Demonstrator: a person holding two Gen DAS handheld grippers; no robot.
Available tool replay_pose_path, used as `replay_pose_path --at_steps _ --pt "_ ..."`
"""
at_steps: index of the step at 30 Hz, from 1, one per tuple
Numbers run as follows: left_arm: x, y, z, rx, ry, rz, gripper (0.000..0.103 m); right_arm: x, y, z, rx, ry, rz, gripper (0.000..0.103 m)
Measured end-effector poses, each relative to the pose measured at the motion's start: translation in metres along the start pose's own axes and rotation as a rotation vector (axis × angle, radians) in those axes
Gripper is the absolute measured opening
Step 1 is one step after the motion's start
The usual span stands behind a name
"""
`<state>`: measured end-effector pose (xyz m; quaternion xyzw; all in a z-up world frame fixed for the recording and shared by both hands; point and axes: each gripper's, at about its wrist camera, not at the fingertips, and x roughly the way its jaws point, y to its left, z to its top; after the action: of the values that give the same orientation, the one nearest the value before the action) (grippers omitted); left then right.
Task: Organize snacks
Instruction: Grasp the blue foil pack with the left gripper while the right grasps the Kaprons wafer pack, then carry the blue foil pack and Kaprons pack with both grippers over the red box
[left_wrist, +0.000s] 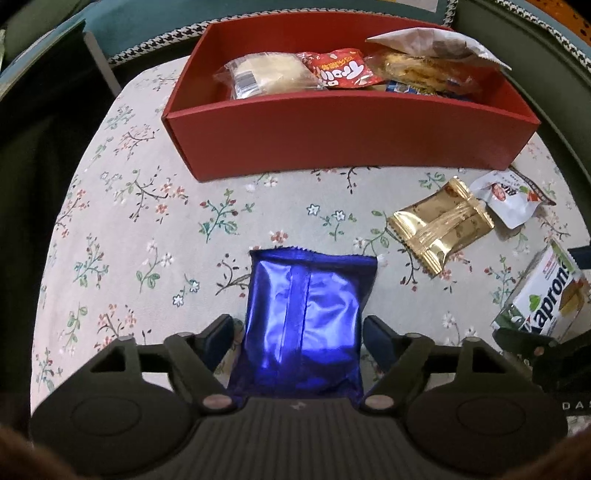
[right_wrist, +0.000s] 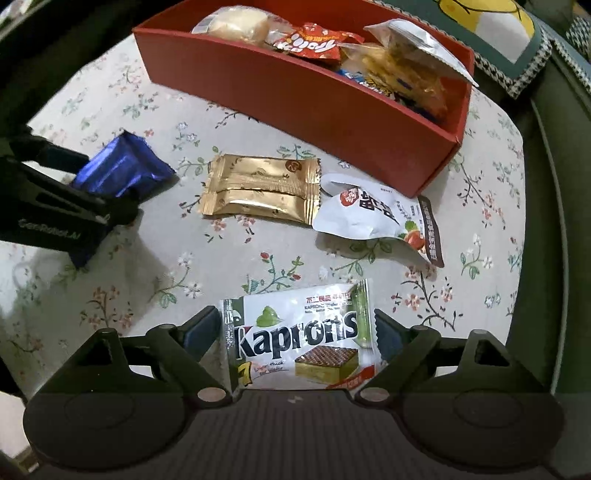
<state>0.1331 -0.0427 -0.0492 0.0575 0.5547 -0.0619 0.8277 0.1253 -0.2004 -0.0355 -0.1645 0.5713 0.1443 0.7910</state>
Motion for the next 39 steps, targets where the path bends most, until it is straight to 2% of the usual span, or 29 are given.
replay_pose_path --at_steps 4,9,15,20,25,30,36,38,39 --pt "0.000 0.002 0.000 -0.019 -0.003 -0.015 0.103 0.001 -0.001 -0.002 0.014 -0.007 0.002 0.089" --pt "-0.006 -0.008 0.000 -0.002 -0.020 -0.006 0.103 -0.008 0.003 -0.004 0.016 -0.041 -0.024 0.075" --pt "-0.024 -0.014 -0.001 0.004 -0.061 -0.028 0.103 -0.022 -0.004 -0.007 0.063 -0.077 -0.030 0.073" --pt "-0.023 -0.015 -0.001 0.016 -0.049 -0.024 0.103 -0.029 -0.002 -0.008 0.076 -0.103 -0.018 0.073" --pt "-0.013 -0.015 -0.003 0.022 -0.014 -0.012 0.103 -0.011 0.004 -0.009 0.036 -0.034 -0.014 0.077" --pt "-0.011 -0.012 -0.001 0.017 -0.015 -0.006 0.103 -0.007 -0.001 -0.010 0.045 -0.024 -0.004 0.089" --pt "-0.006 -0.012 -0.004 0.032 -0.006 -0.007 0.103 0.002 -0.005 -0.013 0.054 0.010 0.019 0.093" --pt "-0.007 -0.009 -0.003 0.003 -0.002 -0.029 0.103 0.001 -0.009 -0.014 0.080 -0.001 0.029 0.091" --pt "-0.008 -0.009 -0.003 0.000 -0.005 -0.031 0.103 -0.001 -0.009 -0.015 0.085 -0.007 0.028 0.085"
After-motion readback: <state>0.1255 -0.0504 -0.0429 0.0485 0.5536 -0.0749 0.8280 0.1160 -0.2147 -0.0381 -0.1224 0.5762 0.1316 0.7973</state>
